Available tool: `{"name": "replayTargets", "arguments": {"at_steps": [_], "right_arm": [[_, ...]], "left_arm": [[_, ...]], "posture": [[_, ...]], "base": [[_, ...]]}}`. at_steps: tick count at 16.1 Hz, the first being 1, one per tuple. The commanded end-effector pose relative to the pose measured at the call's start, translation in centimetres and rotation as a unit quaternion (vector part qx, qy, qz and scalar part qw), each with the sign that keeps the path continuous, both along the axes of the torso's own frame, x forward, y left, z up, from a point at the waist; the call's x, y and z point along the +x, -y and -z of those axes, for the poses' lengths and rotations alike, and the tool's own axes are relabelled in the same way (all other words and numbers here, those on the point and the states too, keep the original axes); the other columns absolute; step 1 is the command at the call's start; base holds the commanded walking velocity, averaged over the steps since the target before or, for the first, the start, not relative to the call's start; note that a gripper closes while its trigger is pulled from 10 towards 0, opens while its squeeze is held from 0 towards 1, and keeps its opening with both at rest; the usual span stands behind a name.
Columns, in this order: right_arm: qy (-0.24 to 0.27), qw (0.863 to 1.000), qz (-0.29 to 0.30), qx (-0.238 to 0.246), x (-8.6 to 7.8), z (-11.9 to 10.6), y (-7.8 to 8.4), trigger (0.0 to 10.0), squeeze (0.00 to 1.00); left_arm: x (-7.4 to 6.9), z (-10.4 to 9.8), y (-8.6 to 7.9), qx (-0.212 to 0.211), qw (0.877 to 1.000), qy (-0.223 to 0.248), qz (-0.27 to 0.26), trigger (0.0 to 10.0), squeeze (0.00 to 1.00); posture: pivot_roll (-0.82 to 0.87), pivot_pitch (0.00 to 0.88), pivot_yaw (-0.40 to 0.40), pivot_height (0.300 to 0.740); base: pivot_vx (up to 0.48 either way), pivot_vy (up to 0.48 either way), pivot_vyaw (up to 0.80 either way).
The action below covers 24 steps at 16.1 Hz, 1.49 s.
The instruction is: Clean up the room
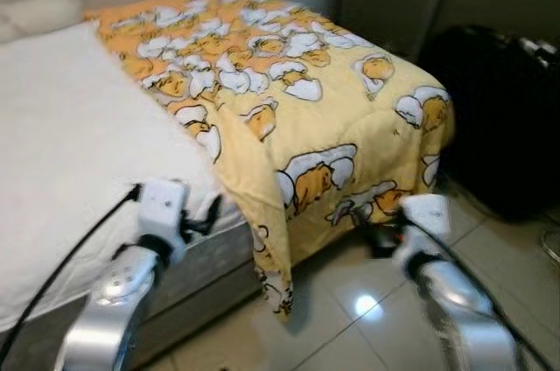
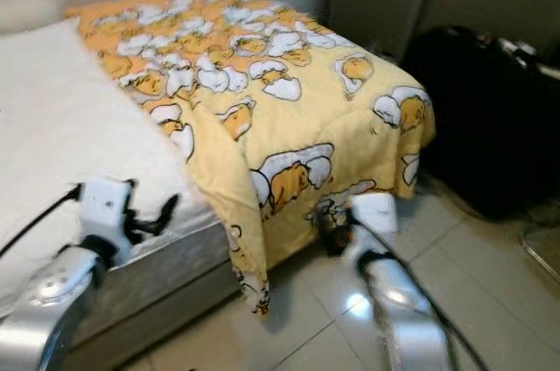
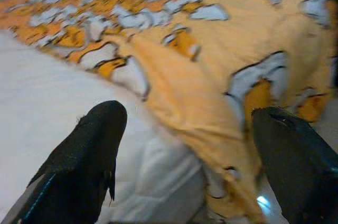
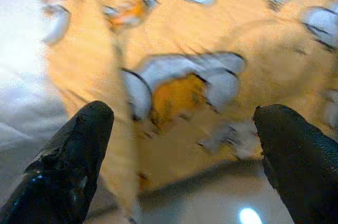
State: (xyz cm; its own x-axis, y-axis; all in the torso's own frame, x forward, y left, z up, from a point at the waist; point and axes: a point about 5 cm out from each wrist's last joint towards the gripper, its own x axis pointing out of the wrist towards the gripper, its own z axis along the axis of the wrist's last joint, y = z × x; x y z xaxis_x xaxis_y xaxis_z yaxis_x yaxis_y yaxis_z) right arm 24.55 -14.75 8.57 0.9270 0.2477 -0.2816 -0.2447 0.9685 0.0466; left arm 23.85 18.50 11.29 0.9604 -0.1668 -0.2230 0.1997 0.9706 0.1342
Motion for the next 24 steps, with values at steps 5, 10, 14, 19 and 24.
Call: {"name": "replayTargets", "arguments": {"at_steps": [5,10,14,19,24], "right_arm": [[-0.006,1.000,0.008,-0.018,-0.1,0.5,1.3,10.0,0.00],[-0.010,0.998,-0.012,-0.055,-0.3,0.7,1.4,10.0,0.00],[-0.017,1.000,-0.001,-0.019,-0.6,1.0,1.2,10.0,0.00],[-0.019,0.999,-0.048,-0.007,-0.7,0.9,0.5,10.0,0.00],[-0.028,0.983,-0.181,0.017,-0.9,0.4,-0.8,10.0,0.00]], "left_arm": [[0.5,-0.2,0.7,-0.005,1.000,0.006,0.016,10.0,0.00],[1.0,0.0,0.8,-0.004,1.000,0.002,0.026,10.0,0.00],[1.0,0.3,0.5,0.000,1.000,-0.006,0.026,10.0,0.00],[1.1,1.6,-0.4,-0.016,0.998,-0.054,-0.013,10.0,0.00],[2.6,5.4,-1.3,-0.048,0.982,-0.170,-0.063,10.0,1.00]], "posture": [[-0.04,0.000,-0.016,0.740],[-0.05,0.000,0.000,0.740],[-0.05,0.000,0.002,0.740],[-0.03,0.000,-0.008,0.740],[-0.05,0.000,0.009,0.740]], "base": [[0.333,0.000,0.00],[0.327,0.000,0.16],[0.315,0.000,0.40],[0.176,0.000,0.00],[0.000,0.000,0.00]]}}
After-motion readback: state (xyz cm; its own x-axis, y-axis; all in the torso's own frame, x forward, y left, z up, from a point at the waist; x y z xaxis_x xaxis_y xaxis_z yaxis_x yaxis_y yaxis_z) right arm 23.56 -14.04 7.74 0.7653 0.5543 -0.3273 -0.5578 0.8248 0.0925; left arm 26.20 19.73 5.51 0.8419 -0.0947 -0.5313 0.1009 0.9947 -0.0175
